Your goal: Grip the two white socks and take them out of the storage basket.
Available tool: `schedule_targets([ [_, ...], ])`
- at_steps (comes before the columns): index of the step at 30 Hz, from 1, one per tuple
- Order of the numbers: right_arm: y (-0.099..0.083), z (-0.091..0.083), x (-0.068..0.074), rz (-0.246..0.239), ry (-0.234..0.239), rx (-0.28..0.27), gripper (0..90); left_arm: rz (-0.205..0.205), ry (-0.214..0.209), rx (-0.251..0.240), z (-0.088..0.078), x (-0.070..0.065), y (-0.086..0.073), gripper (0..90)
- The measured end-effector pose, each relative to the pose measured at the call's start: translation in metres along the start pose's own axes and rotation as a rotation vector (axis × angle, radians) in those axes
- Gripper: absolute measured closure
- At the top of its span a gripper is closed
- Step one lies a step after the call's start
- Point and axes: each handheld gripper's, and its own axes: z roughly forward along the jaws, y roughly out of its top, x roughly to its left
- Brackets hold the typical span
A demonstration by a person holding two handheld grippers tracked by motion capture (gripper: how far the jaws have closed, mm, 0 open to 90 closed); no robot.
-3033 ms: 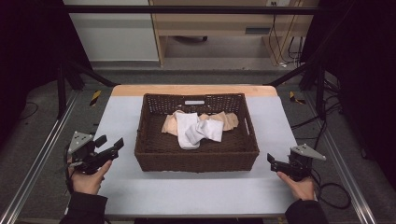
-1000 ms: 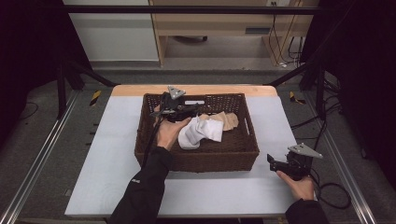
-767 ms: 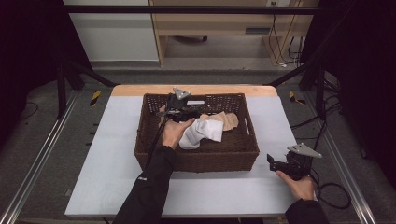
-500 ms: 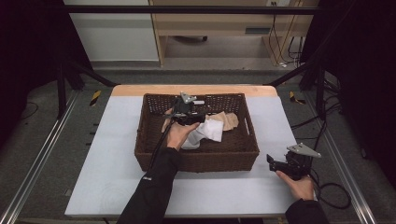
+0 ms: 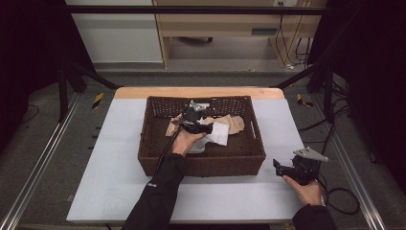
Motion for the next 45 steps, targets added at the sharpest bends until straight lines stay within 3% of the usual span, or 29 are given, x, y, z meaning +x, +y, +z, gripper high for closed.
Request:
schedule_targets([
  [7, 0.000, 0.001, 0.000, -0.003, 0.003, 0.009, 7.4, -0.010, -0.016, 0.081, 0.007, 0.000, -0.007, 32.8],
  [11, 0.000, 0.001, 0.000, -0.005, 0.007, 0.013, 7.5, 0.005, -0.017, 0.121, 0.010, -0.001, -0.010, 31.0],
  [14, 0.000, 0.001, 0.001, -0.006, 0.010, 0.014, 7.6, -0.019, -0.026, 0.143, 0.013, 0.000, -0.011, 33.5],
  [16, 0.000, 0.002, 0.001, -0.007, 0.010, 0.015, 7.6, -0.020, -0.032, 0.159, 0.013, 0.000, -0.012, 39.9],
  [23, 0.000, 0.001, 0.001, -0.008, 0.010, 0.018, 7.7, -0.079, -0.074, 0.216, 0.007, 0.000, -0.008, 74.2],
  [27, 0.000, 0.001, 0.001, -0.006, 0.011, 0.019, 7.7, -0.069, -0.072, 0.184, 0.002, -0.001, -0.006, 77.1],
  [30, 0.000, 0.001, 0.001, -0.012, 0.005, 0.022, 7.8, -0.054, -0.077, 0.086, -0.007, -0.002, -0.001, 77.5],
  [31, 0.000, 0.001, 0.001, -0.012, 0.005, 0.022, 7.8, -0.054, -0.077, 0.086, -0.007, -0.002, -0.001, 77.5],
  [32, 0.000, 0.001, 0.001, -0.017, 0.004, 0.021, 7.8, -0.040, -0.073, 0.032, -0.013, -0.002, 0.002, 77.5],
  [33, 0.000, 0.001, 0.001, -0.017, 0.004, 0.021, 7.8, -0.040, -0.073, 0.032, -0.013, -0.002, 0.002, 77.6],
  [37, 0.000, 0.003, 0.000, -0.018, 0.004, 0.024, 7.8, -0.043, -0.088, -0.088, -0.030, 0.000, 0.007, 77.7],
  [38, 0.000, 0.003, 0.001, -0.015, 0.004, 0.025, 7.9, -0.043, -0.088, -0.088, -0.030, 0.000, 0.007, 77.7],
  [42, 0.000, 0.002, 0.000, -0.012, 0.000, 0.019, 8.0, -0.066, -0.115, -0.220, -0.057, 0.000, 0.015, 77.7],
  [45, 0.000, 0.002, 0.000, -0.011, 0.000, 0.019, 8.0, -0.065, -0.120, -0.258, -0.067, -0.001, 0.018, 77.7],
])
